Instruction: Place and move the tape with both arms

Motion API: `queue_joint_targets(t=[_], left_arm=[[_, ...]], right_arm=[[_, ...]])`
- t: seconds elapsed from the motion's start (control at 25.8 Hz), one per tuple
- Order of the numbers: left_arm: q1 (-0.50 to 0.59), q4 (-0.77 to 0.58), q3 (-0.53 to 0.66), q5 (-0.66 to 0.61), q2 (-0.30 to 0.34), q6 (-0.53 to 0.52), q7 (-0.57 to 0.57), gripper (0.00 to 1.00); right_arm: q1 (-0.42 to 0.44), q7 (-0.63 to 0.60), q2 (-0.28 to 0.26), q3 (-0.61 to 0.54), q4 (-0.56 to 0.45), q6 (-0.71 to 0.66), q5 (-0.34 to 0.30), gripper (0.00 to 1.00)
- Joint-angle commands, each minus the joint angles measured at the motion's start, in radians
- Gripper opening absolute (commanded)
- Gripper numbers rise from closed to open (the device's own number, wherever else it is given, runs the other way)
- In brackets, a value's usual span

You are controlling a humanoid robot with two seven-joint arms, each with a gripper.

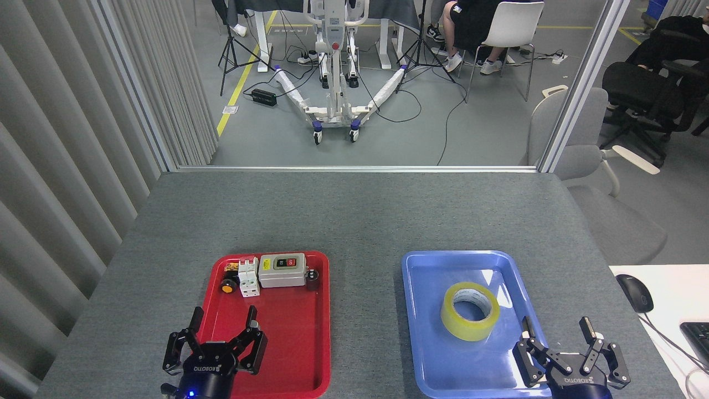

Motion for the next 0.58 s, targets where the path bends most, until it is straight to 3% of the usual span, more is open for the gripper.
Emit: queue_joint_targets(t=[0.0,0.54], left_arm=[[0.001,0.0,0.0,0.0,0.0,0.0,0.001,1.0],[0.003,0.003,0.0,0.002,0.002,0.0,0.002,1.0]], right_arm=[[0.006,-0.011,-0.004,-0.002,0.002,0.003,-0.002,1.0],[0.027,-0.013,-0.03,0.0,0.005,0.005,-0.005,1.0]])
